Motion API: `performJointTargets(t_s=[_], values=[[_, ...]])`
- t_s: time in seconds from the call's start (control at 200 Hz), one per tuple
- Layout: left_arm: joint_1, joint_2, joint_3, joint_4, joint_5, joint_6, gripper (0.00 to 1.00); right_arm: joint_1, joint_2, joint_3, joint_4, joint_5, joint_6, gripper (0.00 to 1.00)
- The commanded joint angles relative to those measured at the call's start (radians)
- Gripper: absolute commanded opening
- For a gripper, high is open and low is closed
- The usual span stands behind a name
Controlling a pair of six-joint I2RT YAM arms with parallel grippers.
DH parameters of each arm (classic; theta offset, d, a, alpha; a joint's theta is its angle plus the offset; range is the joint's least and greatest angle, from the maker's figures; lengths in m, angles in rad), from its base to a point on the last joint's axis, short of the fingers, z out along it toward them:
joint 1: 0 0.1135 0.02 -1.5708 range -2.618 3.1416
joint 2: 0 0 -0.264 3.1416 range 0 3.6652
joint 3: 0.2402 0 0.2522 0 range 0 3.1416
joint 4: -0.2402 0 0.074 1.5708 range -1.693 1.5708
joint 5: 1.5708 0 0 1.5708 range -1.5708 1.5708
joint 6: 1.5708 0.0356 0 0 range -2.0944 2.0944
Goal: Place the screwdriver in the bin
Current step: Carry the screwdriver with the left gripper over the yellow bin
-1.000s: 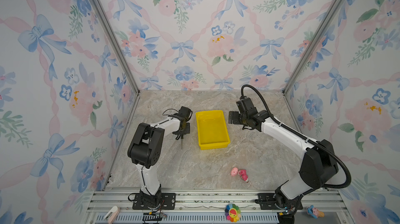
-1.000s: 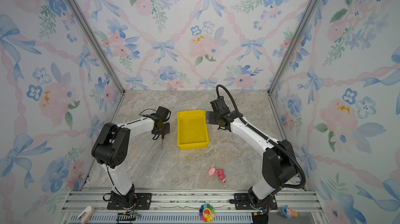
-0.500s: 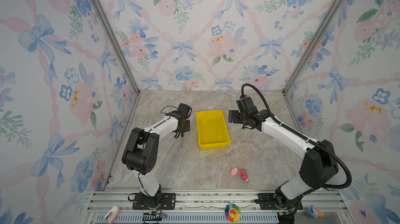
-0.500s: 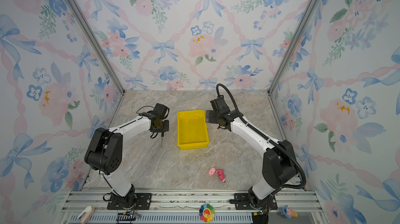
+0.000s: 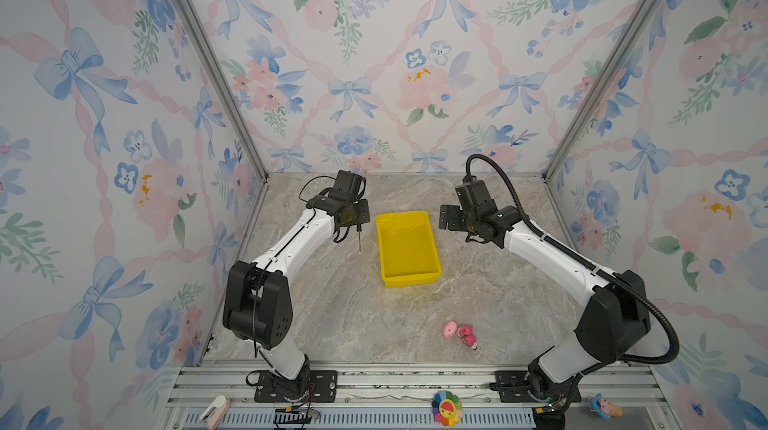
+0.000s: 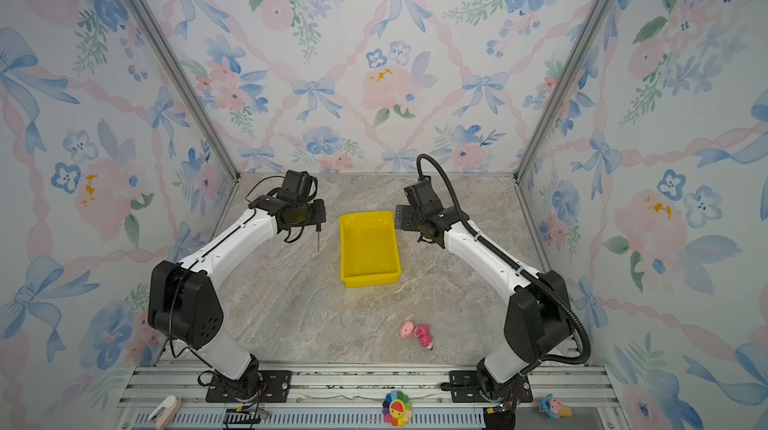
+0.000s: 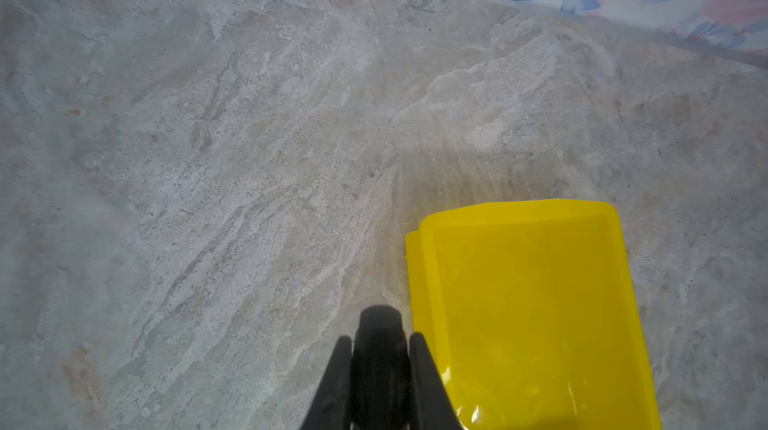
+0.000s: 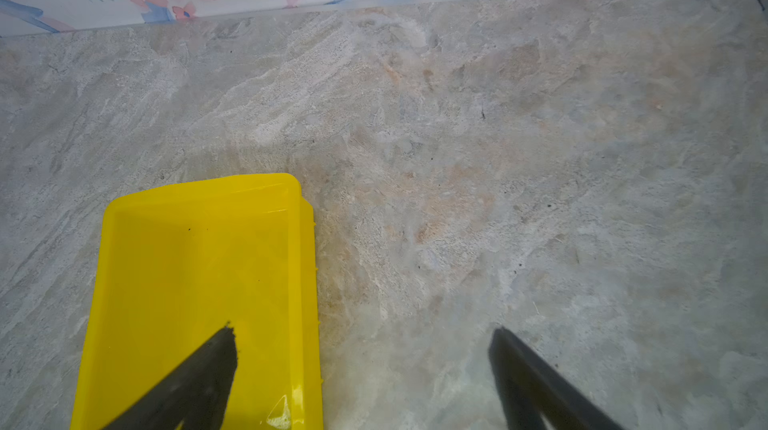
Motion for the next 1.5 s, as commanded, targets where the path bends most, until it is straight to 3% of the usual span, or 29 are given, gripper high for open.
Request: performJointTargets(t_s=[0.0,0.44,0.74,1.496], values=[[-0.022,-0.001,0.046,-0.024,0.052,-0.053,0.0,-0.004,-0.041,0.006,-0.013,0.023,0.004,0.97],[-0.17,0.163,0.194,-0.02,0.039,-0.123,0.0,-0.029,-0.061,-0.041,-0.005,0.041,0.027,0.97],[-0.245,0.278,0.195,-0.02,0.001,-0.17,0.0,-0.042,-0.096,-0.09,-0.004,0.049,0.04,0.97],[-0.255,0.49,0.25,-0.017,-0.102,-0.287,0.02,-0.054,-0.074,-0.088,-0.01,0.043,0.037,0.97]])
